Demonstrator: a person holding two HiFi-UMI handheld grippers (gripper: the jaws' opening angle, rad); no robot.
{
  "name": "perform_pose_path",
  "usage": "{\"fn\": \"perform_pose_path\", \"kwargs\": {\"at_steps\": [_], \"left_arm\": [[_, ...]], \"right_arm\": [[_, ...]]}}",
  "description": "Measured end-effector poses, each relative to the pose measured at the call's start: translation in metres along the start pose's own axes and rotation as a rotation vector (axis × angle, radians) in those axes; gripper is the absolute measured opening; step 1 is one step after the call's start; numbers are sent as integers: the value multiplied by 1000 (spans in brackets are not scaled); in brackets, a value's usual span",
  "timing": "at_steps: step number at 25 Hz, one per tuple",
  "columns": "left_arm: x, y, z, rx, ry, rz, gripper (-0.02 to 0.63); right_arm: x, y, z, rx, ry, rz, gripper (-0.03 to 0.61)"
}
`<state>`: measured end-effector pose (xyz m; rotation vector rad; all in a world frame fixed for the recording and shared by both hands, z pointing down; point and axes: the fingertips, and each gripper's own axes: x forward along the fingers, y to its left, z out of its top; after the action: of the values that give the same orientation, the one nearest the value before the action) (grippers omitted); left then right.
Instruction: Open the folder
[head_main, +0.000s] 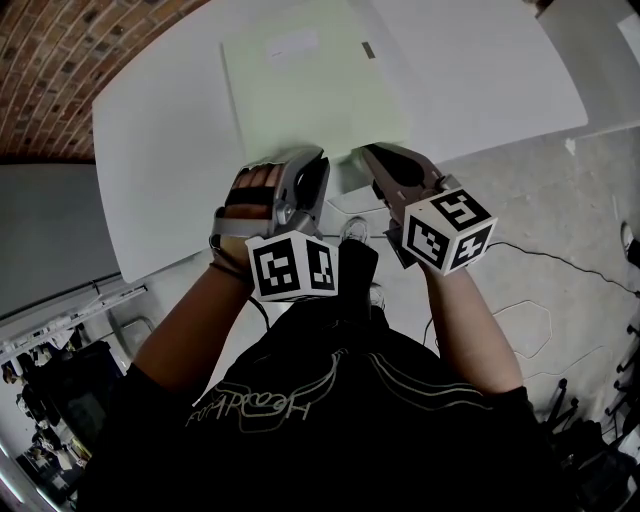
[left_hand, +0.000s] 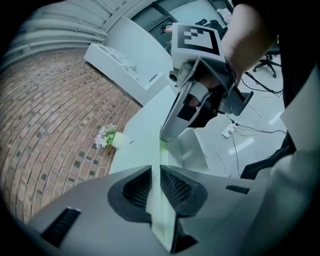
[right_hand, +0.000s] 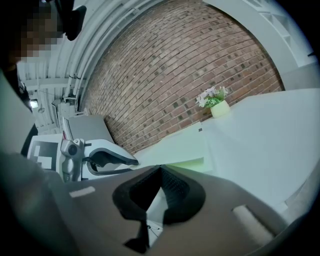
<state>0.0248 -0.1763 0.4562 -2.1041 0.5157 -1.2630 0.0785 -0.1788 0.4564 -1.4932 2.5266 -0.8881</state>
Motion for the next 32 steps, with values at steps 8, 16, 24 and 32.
{"fn": "perform_pose_path", "kwargs": {"at_steps": [8,16,24,32], "left_arm": [[4,1,5,0,-2,21,37],[12,1,8,4,11,32,43],[15,1,9,-27,29,20,43],[15,2,8,-98,29,-20,41]], "right_arm": [[0,1,0,-8,1,15,0],[1,4,-1,-10,10,35,0],[0,3,-3,-19,20,37,0],[2,4,-4,-68,30,31,0]]}}
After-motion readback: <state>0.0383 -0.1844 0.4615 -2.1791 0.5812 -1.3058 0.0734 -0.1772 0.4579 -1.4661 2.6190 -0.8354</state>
